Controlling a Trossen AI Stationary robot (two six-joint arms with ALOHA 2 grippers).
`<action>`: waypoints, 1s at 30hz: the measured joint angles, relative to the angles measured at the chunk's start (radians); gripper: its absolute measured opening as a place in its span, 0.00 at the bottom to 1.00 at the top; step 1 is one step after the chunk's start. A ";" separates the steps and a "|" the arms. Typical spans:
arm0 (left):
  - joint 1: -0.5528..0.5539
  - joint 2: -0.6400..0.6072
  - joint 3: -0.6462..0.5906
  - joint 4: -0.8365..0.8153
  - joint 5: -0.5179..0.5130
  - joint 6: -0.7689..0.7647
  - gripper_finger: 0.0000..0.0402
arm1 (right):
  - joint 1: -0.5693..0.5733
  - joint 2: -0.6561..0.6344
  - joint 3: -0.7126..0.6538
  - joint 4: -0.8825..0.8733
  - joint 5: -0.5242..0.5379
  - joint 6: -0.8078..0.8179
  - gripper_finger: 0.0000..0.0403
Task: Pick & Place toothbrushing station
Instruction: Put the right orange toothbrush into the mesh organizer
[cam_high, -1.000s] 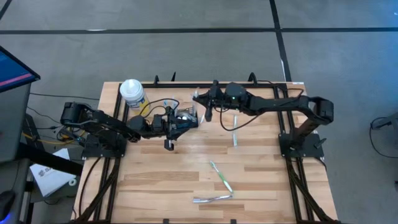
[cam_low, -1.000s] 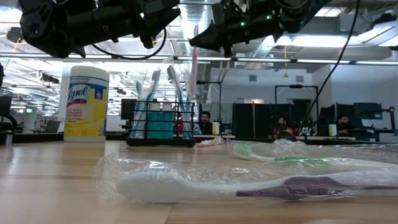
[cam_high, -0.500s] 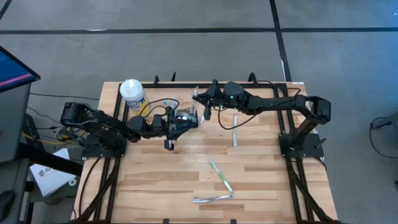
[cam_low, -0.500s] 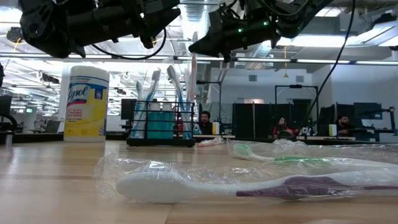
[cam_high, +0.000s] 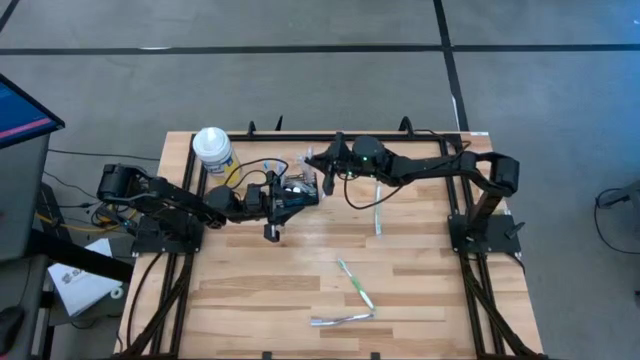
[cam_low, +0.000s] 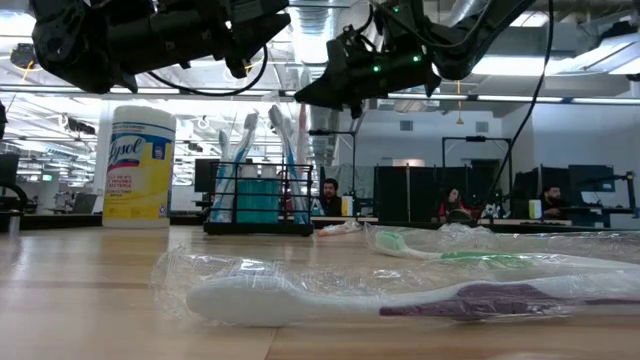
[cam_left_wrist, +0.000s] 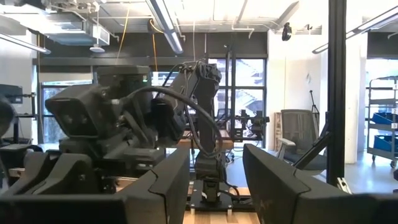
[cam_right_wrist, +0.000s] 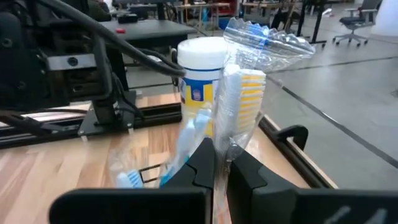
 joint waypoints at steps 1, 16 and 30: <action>0.000 0.000 0.000 0.000 0.000 0.000 0.36 | -0.002 0.000 0.000 0.000 0.000 0.000 0.02; 0.000 0.000 0.000 0.000 -0.004 0.000 0.36 | -0.018 0.083 0.000 0.040 -0.003 0.026 0.02; 0.000 0.000 0.000 0.000 -0.003 0.000 0.36 | -0.016 0.128 -0.001 0.049 -0.011 0.031 0.04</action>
